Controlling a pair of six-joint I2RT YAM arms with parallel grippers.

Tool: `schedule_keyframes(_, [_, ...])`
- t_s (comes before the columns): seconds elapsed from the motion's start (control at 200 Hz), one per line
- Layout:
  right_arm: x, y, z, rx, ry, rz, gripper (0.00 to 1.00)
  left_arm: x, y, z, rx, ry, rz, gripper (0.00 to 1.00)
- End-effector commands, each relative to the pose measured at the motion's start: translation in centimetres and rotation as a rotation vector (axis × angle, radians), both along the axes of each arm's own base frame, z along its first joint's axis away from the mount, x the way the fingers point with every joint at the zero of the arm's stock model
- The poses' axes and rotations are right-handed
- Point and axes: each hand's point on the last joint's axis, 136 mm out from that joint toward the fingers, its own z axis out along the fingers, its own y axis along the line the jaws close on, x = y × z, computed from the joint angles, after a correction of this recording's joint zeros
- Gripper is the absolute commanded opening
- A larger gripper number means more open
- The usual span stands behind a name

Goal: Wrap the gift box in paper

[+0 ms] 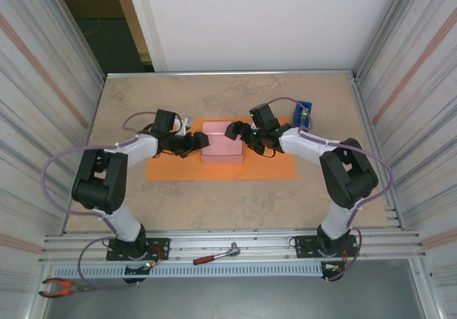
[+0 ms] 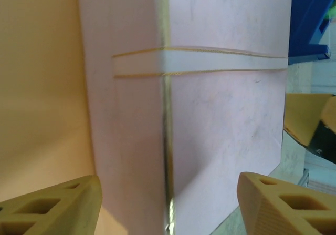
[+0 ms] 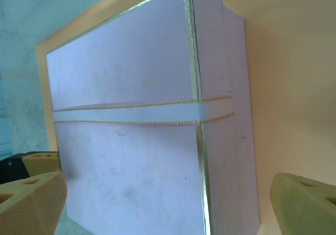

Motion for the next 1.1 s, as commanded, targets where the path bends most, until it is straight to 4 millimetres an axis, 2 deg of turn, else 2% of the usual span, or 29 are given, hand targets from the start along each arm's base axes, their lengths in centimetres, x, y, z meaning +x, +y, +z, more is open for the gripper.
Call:
schedule_keyframes(0.0, [-0.2,-1.0,2.3,-0.006,-0.026,-0.02,0.98,-0.2,2.4,0.9,0.051,-0.019,0.099,0.72])
schedule_keyframes(0.19, [0.1,-2.0,5.2,-0.054,-0.043,-0.045,0.98,-0.7,6.2,-1.5,0.123,0.042,0.269,0.74])
schedule_keyframes(0.336, [0.7,-2.4,8.3,-0.075,-0.05,-0.067,0.98,-0.7,7.1,-3.4,0.154,0.092,0.327,0.75])
schedule_keyframes(0.521, [1.4,-1.6,11.6,0.018,-0.073,-0.045,0.98,-1.9,8.5,-5.6,0.217,0.156,0.397,0.75])
schedule_keyframes(0.636, [2.0,-1.9,13.3,0.083,-0.076,-0.054,0.98,-2.4,9.6,-6.6,0.268,0.184,0.439,0.75])
schedule_keyframes(0.867, [3.9,-2.7,16.1,0.237,-0.097,-0.078,0.98,-3.0,11.9,-7.8,0.398,0.229,0.509,0.75])
schedule_keyframes(1.097, [4.7,-2.4,18.9,0.329,-0.132,-0.066,0.98,-2.8,14.2,-7.3,0.532,0.215,0.52,0.75])
